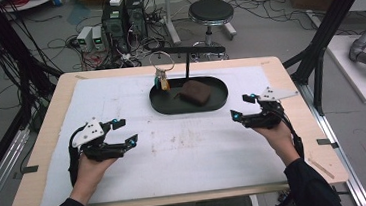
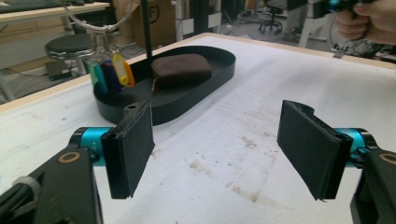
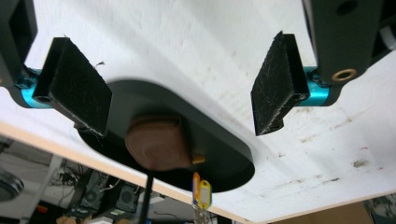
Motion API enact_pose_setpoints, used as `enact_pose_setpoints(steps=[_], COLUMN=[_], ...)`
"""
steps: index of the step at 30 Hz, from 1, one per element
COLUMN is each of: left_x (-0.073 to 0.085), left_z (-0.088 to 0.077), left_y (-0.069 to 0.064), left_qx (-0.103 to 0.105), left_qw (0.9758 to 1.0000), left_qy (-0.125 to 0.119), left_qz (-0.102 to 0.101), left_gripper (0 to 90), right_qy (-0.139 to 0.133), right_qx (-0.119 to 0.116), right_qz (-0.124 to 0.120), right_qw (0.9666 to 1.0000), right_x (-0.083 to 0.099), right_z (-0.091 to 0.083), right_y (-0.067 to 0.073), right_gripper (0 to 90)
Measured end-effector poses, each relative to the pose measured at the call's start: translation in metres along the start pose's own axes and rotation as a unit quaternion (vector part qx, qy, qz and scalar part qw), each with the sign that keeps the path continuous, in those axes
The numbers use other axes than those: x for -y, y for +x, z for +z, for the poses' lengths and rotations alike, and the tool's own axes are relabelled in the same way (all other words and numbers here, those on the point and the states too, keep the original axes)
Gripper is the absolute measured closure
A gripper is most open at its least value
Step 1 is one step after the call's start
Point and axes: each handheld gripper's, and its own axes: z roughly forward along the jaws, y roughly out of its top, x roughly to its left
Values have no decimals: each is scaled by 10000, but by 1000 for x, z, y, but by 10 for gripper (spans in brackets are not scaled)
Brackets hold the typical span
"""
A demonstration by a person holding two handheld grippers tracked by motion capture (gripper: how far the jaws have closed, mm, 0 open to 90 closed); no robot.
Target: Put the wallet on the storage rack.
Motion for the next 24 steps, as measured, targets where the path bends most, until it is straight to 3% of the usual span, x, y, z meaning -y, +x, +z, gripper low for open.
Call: enact_pose_setpoints(steps=[2,5,9,15,24], left_x=[0,1,2,3,4], left_z=[-2,-5,-7,-5,1], left_y=[1,2,3,6,5], left_qx=[-82,-177,-272,-284,-231], left_qw=[10000,9998,9996,9996,9996], left_qy=[12,-3,23,57,141], left_qz=[29,22,51,37,55], left_gripper=[271,271,271,271,271], right_qy=[-84,13,-33,-80,26], right_qx=[65,87,113,47,157], right_qz=[130,325,474,471,548], right_qw=[9999,9994,9988,9988,9984], right_x=[12,26,37,40,46], right_z=[-6,-10,-17,-19,-19], right_y=[-3,-10,-15,-17,-21], right_gripper=[212,212,212,212,212])
